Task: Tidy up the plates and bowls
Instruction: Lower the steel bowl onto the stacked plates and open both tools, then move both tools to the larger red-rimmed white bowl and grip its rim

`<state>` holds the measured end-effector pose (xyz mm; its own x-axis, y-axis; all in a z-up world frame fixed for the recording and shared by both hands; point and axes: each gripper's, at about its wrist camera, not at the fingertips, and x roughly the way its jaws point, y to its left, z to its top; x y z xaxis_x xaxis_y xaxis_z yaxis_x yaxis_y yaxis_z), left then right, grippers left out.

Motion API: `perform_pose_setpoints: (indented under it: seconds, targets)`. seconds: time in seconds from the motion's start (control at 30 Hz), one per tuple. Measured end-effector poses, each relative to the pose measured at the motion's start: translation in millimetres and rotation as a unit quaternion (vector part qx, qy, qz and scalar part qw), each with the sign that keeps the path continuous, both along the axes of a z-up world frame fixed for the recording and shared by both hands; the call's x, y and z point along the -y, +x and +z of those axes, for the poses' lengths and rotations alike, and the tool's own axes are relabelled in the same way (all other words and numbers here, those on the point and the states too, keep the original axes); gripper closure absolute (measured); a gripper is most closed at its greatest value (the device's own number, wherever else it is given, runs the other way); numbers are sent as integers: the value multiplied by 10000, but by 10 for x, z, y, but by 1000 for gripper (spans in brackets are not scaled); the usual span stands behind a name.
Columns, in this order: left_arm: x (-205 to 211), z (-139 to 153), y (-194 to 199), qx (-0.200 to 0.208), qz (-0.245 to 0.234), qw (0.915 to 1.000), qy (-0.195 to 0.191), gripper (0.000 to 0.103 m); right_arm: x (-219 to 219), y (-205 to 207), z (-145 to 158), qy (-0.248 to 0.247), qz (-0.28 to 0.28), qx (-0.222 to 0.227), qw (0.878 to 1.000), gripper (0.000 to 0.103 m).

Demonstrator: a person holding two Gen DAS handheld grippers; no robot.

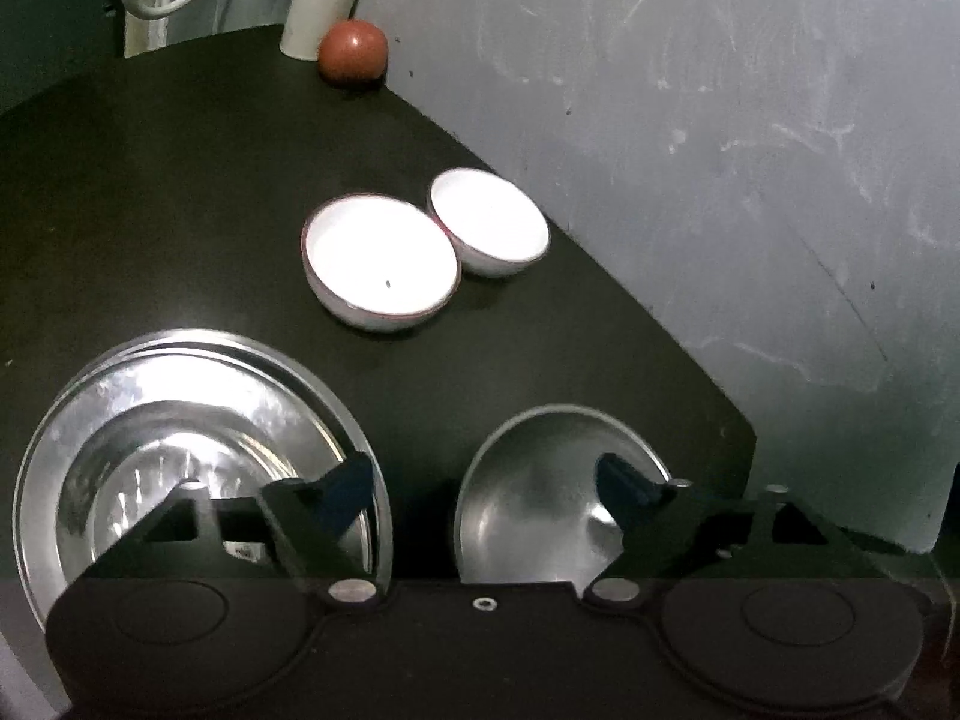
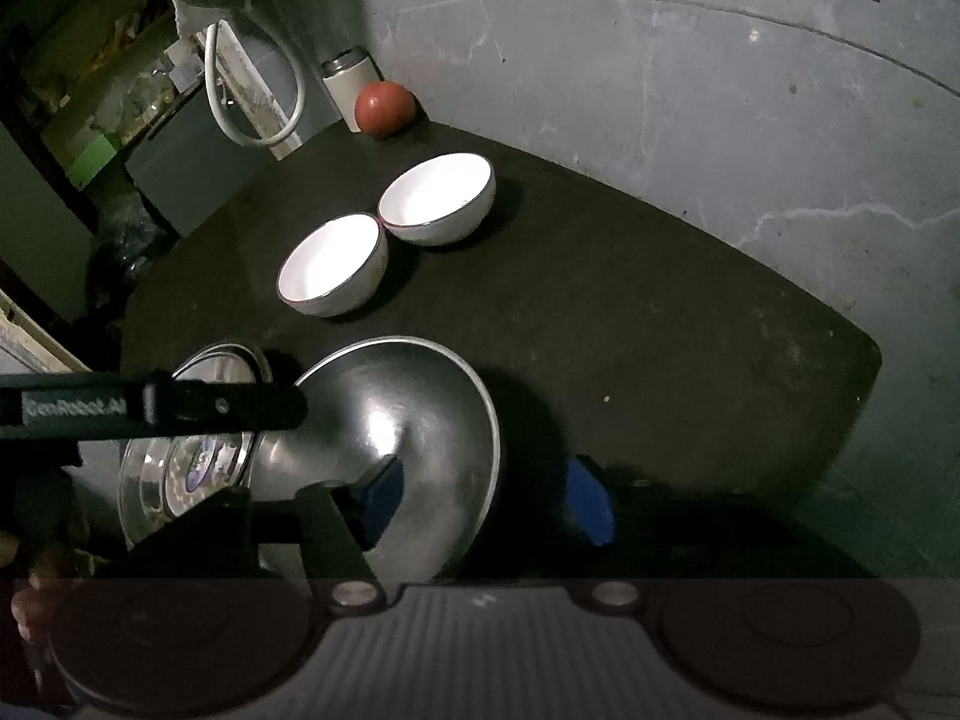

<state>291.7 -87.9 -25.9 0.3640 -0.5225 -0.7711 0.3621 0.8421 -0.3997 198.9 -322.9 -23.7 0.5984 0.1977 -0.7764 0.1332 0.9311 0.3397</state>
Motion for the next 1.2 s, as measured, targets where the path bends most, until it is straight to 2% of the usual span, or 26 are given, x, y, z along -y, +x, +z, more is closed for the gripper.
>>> perform_pose_setpoints:
  seconds: [0.13, 0.3, 0.37, 0.47, 0.7, 1.03, 1.2]
  targets:
    - [-65, 7, 80, 32, 230, 9996, -137, 1, 17, 14, 6, 58, -48, 43, 10000, 19]
    - [-192, 34, 244, 49, 423, 9985, -334, 1, 35, 30, 13, 117, -101, 108, 9998, 4]
    - [-254, 61, 330, 176, 495, 9981, -327, 1, 53, 44, 28, 158, -151, 178, 9996, 0]
    - [-336, 123, 466, 516, 539, 9971, -126, 1, 83, 92, 62, 137, -279, 282, 9991, 0]
    - [-381, 107, 932, 942, 321, 9939, 470, 1, 117, 390, 111, -39, -500, 419, 9979, 0]
    - [-220, -95, 1345, 925, -592, 9870, 1178, 1, -58, 908, 11, -16, -413, 238, 9989, 0]
    - [-173, -191, 1429, 803, -695, 9848, 1371, 1, -209, 1139, -63, -40, -275, 138, 9995, 0]
